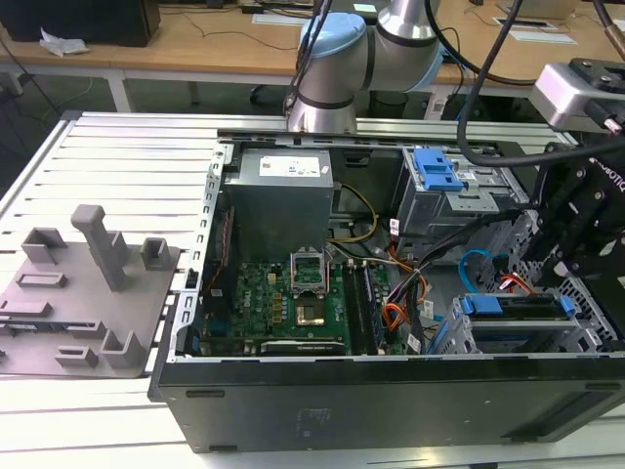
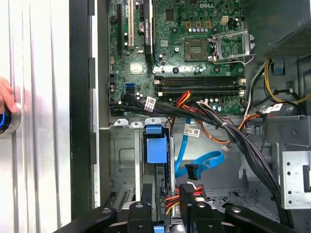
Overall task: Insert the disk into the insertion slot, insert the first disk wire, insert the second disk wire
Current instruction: 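Insert the second disk wire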
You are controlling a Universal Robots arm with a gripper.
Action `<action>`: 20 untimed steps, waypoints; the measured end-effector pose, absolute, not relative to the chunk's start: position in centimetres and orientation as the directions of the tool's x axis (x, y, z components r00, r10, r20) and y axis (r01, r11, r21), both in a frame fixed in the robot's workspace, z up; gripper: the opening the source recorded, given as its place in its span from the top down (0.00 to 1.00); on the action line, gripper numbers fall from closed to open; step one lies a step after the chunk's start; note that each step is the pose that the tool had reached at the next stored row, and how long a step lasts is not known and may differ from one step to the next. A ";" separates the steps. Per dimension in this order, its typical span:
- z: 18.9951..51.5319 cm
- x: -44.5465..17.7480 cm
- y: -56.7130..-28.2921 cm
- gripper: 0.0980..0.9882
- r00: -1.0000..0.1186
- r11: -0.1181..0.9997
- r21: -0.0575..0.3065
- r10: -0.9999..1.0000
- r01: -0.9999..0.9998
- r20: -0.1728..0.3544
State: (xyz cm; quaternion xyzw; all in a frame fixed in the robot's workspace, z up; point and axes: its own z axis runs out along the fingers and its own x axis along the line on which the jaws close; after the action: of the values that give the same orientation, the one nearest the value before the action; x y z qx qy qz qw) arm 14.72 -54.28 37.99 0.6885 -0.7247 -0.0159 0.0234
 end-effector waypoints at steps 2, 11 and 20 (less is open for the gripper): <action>38.0 14.7 -52.8 0.70 -0.051 0.052 0.055 -0.999 -0.997 0.014; 38.0 14.7 -50.9 0.70 -0.051 0.052 0.055 -0.999 -0.997 0.015; 38.0 14.7 -50.8 0.70 -0.005 0.006 0.055 -1.000 -0.998 0.015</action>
State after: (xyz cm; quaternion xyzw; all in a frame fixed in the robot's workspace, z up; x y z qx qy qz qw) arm 14.74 -50.81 38.00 0.7050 -0.7086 -0.0142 0.0248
